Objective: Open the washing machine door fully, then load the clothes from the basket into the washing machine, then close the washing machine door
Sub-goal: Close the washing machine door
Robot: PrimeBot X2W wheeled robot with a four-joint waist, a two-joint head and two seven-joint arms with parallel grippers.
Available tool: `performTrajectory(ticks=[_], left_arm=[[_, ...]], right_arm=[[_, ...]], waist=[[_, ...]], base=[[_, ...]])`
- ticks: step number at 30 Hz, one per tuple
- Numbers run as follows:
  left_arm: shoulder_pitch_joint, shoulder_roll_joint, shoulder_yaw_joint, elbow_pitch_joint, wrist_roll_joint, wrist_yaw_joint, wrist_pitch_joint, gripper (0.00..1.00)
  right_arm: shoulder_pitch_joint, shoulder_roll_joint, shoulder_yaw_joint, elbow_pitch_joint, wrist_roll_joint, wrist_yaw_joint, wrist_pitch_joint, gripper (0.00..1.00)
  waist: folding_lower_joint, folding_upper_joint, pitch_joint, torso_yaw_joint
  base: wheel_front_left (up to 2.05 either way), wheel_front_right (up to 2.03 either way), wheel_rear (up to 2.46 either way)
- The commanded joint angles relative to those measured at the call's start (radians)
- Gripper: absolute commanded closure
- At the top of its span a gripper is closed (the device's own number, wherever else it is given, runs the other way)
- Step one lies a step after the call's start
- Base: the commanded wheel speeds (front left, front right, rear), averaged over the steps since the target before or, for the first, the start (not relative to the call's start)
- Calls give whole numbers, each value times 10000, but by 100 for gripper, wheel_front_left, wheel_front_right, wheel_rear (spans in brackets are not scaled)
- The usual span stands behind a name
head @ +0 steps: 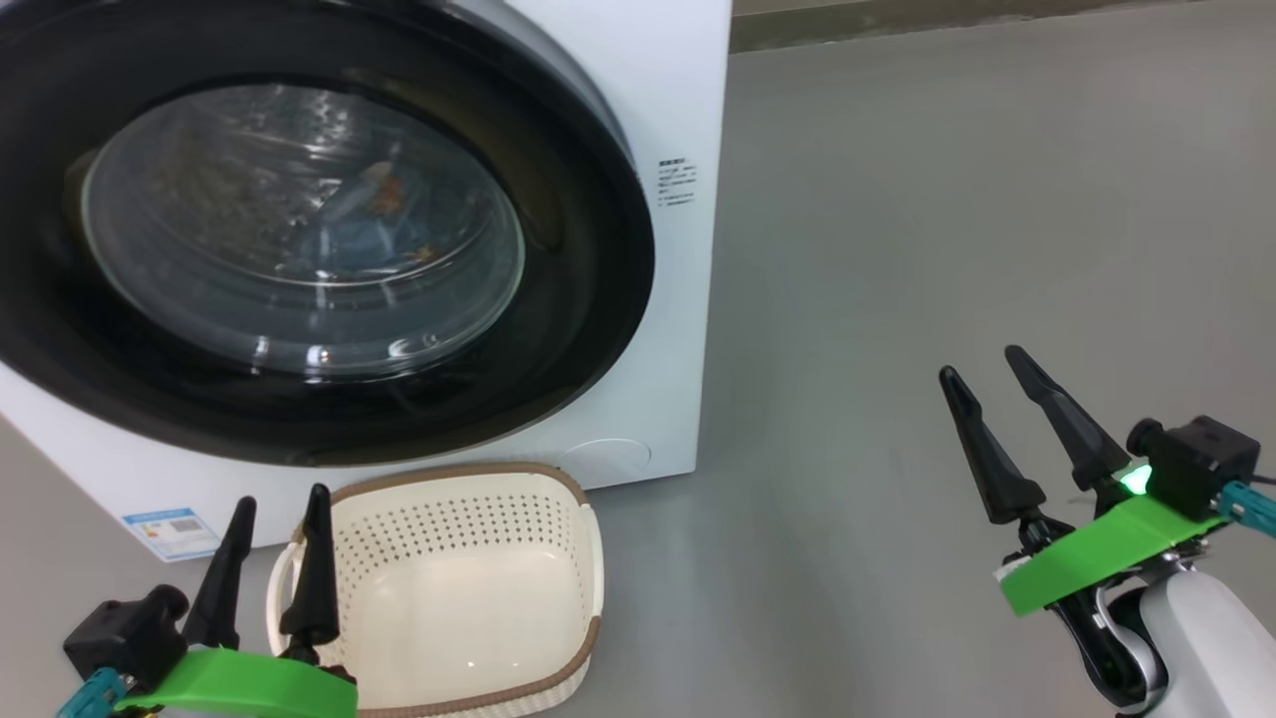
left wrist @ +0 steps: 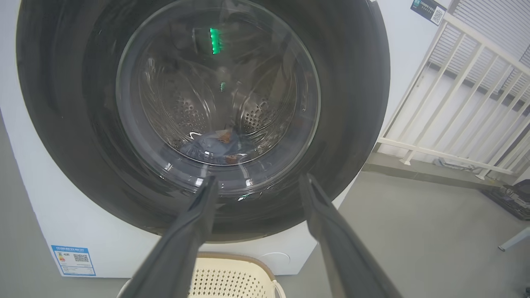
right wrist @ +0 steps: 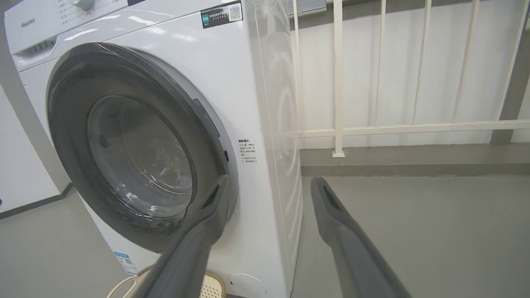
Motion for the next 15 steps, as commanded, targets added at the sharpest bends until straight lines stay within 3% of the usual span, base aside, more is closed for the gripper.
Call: performTrajectory(ticks=[1,15], left_arm=[[-173,285,342,-277,-12,-23,-65,0],[-157,310,399,-155,194,-23,-65,0]], right_arm=[[139,-52,36,-297,-117,-17,-46,0],[656,58,-486,-347,-221,-17,-46,0]], waist=[[0,0,-36,-112],[0,0,-53,-65]], base=[[0,0,0],[0,0,0]])
